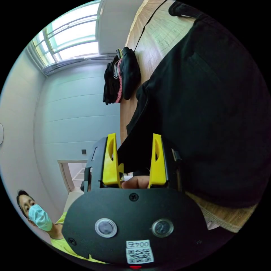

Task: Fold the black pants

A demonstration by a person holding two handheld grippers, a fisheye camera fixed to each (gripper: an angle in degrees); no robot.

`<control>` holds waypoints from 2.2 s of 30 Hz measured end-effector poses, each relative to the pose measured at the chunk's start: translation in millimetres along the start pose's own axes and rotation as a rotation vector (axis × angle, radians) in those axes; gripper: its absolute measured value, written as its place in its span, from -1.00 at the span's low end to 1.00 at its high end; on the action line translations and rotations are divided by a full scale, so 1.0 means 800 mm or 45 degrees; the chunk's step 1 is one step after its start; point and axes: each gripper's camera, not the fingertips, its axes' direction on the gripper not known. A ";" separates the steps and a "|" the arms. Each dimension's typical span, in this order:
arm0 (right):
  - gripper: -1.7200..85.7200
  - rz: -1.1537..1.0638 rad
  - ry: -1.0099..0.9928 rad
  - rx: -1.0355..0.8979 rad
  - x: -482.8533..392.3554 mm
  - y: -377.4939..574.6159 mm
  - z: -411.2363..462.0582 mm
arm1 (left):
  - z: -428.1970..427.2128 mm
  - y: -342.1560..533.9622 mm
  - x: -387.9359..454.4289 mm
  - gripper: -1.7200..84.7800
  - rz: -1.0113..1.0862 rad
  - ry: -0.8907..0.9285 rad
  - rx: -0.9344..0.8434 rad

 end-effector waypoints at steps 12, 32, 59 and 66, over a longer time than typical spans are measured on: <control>-0.83 0.037 0.445 -0.365 -0.034 -0.177 0.167 | 0.007 0.068 -0.091 -0.92 -0.040 0.010 0.048; -0.90 -0.745 0.591 -0.708 -0.527 -0.103 0.604 | -0.297 0.249 -0.392 -0.92 -0.652 -0.217 0.691; -0.89 -0.549 0.644 -0.590 -0.376 -0.177 0.491 | -0.138 0.156 -0.227 -0.92 -0.203 -0.318 0.366; -0.89 -0.438 0.659 -0.537 -0.281 -0.205 0.401 | -0.032 0.097 -0.126 -0.92 -0.012 -0.278 0.217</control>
